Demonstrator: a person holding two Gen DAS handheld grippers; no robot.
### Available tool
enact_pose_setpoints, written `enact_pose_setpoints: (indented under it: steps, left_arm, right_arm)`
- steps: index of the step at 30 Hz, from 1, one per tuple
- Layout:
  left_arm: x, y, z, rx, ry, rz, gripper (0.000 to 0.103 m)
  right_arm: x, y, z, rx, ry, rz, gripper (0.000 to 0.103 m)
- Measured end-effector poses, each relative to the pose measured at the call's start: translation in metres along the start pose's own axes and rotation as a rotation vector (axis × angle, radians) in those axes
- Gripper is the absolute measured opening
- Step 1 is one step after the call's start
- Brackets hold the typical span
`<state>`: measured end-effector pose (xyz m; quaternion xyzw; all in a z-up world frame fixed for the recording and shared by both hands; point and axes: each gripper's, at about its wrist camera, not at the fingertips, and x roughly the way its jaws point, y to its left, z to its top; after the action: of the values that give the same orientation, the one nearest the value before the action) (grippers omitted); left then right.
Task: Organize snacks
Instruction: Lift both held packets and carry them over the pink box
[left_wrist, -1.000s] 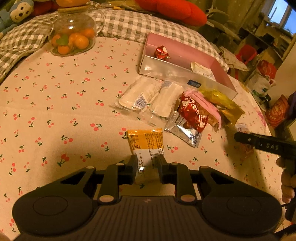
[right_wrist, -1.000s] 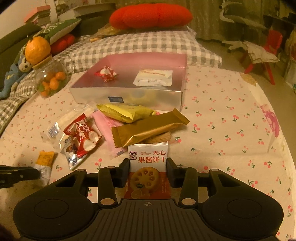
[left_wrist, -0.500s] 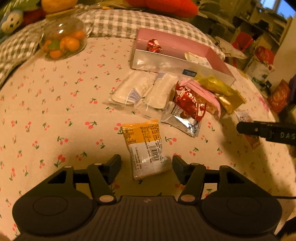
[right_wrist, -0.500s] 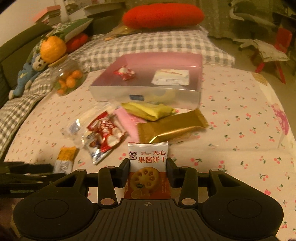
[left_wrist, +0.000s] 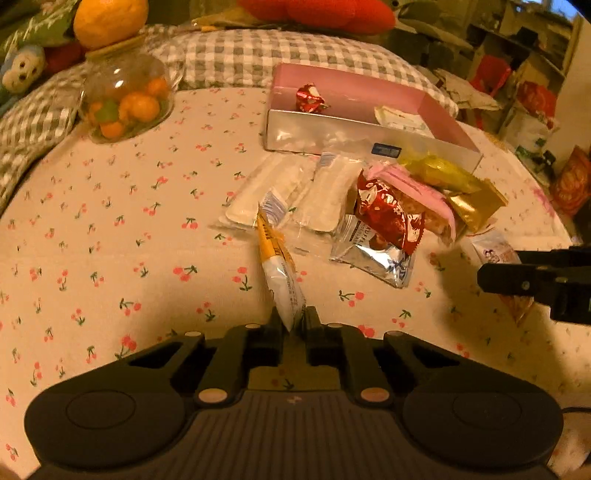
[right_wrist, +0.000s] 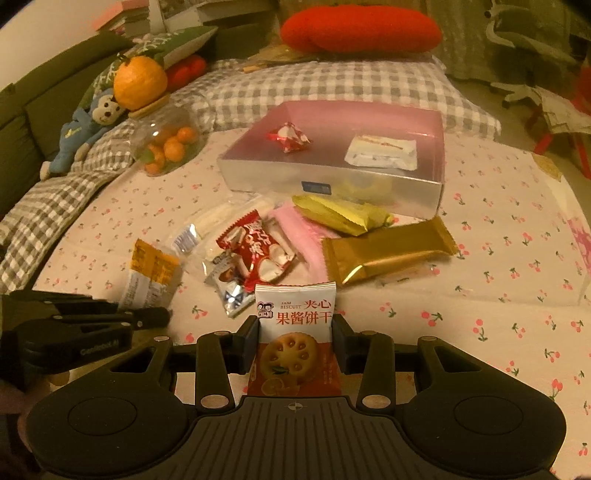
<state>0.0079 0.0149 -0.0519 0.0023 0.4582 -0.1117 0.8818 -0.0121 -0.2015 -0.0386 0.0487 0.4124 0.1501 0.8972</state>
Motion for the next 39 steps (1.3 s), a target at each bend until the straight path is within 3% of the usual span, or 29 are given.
enact_pose_setpoints:
  steps: [15, 24, 39]
  left_arm:
    - [-0.018, 0.007, 0.007, -0.085, -0.048, -0.091, 0.007]
    - [-0.028, -0.001, 0.032, -0.101, -0.101, -0.117, 0.007]
    - [-0.022, -0.031, 0.096, 0.015, -0.185, -0.103, 0.007]
  right_arm:
    - [-0.013, 0.008, 0.015, 0.008, -0.058, 0.022, 0.04]
    - [-0.019, 0.005, 0.037, 0.034, -0.11, 0.013, 0.04]
    - [-0.013, -0.024, 0.1, 0.135, -0.2, -0.022, 0.04]
